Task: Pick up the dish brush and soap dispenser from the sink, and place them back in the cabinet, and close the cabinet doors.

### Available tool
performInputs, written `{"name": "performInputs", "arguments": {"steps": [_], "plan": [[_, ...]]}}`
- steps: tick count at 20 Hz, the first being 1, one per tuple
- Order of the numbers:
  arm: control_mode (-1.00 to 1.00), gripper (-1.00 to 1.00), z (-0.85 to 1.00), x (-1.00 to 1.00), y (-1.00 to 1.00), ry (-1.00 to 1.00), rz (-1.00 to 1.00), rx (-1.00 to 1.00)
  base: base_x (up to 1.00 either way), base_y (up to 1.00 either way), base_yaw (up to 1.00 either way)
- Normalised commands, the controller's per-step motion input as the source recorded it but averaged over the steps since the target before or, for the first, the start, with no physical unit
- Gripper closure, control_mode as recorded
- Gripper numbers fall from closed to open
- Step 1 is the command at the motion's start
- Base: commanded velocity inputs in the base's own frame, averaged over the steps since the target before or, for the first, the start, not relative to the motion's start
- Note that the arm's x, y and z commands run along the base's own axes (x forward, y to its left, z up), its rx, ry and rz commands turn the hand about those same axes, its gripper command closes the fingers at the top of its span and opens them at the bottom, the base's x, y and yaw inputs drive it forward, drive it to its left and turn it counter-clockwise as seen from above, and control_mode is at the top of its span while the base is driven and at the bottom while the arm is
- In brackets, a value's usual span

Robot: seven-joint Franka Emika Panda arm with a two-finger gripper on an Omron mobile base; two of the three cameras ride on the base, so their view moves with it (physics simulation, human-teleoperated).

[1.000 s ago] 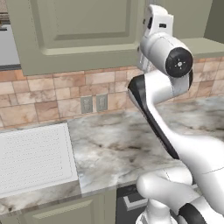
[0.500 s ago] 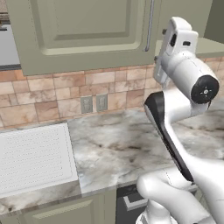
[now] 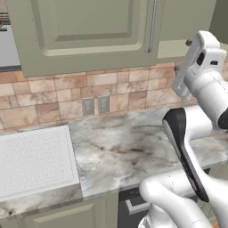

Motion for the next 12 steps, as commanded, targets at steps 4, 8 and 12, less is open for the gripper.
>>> {"name": "performInputs", "arguments": {"steps": [4,8,12], "plan": [[-1.0,-1.0,-0.11,-0.28,-0.43,-0.09,0.0,0.0,0.0,0.0,0.0],[-1.0,-1.0,-0.12,-0.16,-0.4,-0.11,0.0,-0.01,0.0,0.0,0.0],[-1.0,-1.0,-0.09,-0.14,-0.4,-0.1,0.0,0.0,0.0,0.0,0.0]]}}
